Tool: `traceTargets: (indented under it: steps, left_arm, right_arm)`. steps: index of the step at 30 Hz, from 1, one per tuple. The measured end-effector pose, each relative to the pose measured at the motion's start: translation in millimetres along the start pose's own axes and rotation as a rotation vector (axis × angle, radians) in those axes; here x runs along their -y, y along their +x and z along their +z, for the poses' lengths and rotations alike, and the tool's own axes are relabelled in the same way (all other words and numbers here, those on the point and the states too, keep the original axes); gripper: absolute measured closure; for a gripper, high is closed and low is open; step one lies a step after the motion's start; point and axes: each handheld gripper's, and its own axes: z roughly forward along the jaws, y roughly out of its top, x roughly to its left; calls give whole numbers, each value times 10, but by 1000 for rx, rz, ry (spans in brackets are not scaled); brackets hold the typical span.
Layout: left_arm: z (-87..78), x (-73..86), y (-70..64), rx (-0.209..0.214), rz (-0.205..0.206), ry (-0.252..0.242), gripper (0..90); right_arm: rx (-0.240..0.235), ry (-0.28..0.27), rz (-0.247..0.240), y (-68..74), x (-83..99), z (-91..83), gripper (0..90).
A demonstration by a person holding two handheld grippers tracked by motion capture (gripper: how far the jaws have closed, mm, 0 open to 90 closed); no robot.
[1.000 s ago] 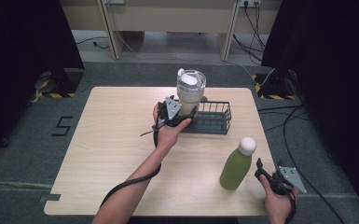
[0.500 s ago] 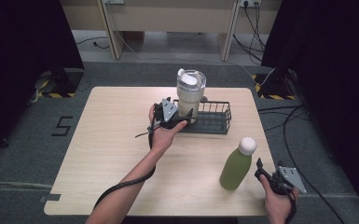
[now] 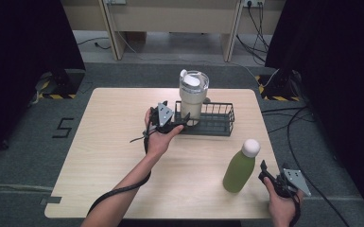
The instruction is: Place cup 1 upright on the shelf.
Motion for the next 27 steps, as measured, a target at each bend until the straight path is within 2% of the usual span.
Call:
traceTargets:
  steps: [13,27]
  left_arm:
    - [-171,82,139,6,-7,14,26]
    - [-306,103,266,4,11,20,25]
  right_arm:
    - [4,2,3,-10,10,10,209]
    - [19,2,20,-48,10,-7,209]
